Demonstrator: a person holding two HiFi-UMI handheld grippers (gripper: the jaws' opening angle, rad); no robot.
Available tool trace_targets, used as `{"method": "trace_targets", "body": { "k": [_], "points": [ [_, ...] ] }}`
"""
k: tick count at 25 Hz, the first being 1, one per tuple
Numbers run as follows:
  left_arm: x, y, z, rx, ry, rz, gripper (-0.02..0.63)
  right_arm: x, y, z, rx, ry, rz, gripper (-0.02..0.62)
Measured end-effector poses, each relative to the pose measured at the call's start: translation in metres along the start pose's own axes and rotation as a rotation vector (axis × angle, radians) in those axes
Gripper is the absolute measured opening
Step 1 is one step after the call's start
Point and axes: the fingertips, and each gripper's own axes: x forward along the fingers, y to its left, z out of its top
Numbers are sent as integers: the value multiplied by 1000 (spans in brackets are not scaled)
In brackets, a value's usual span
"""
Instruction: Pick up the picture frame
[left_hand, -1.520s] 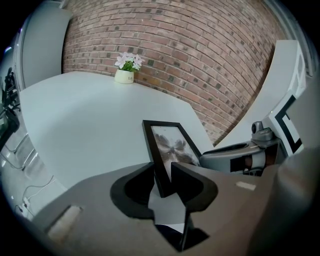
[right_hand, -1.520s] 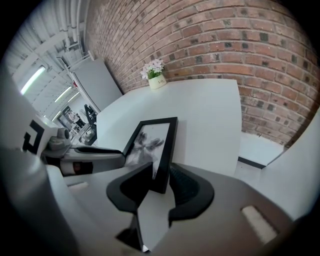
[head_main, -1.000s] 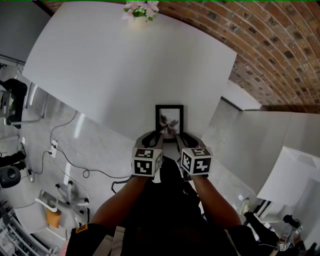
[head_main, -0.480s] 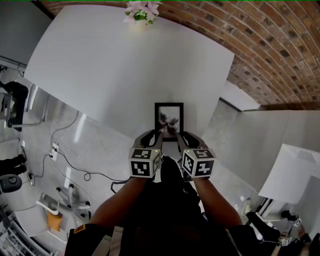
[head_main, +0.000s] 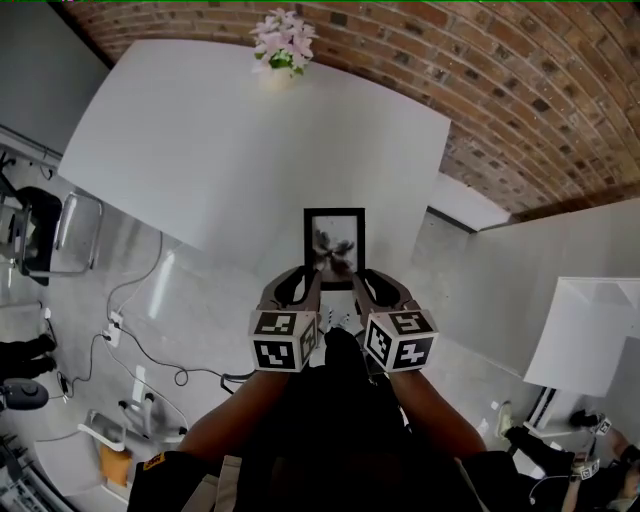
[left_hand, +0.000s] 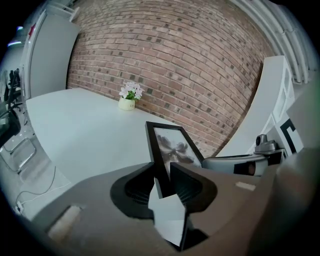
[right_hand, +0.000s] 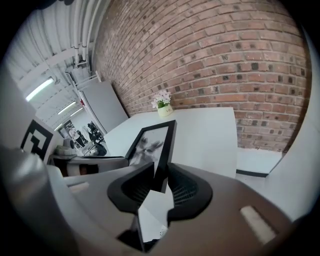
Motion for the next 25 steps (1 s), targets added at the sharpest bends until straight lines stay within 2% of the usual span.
{"method": "trace_targets", "body": {
  "k": [5,10,15,25],
  "points": [
    [-33,-2,14,29,-49,-9,94,-23,26,10,-9,-59,-9,86],
    [-64,-1,18,30,-59,-31,92,-42,52,10,-6,-94,-26,83],
    [-91,3,17,64,-60,-52,84,-53,75,-2,14,-114,-57,83],
    [-118,-19,14,98,-69,-130,75,-90,85,-13,48,-174,-128,81]
  ]
}}
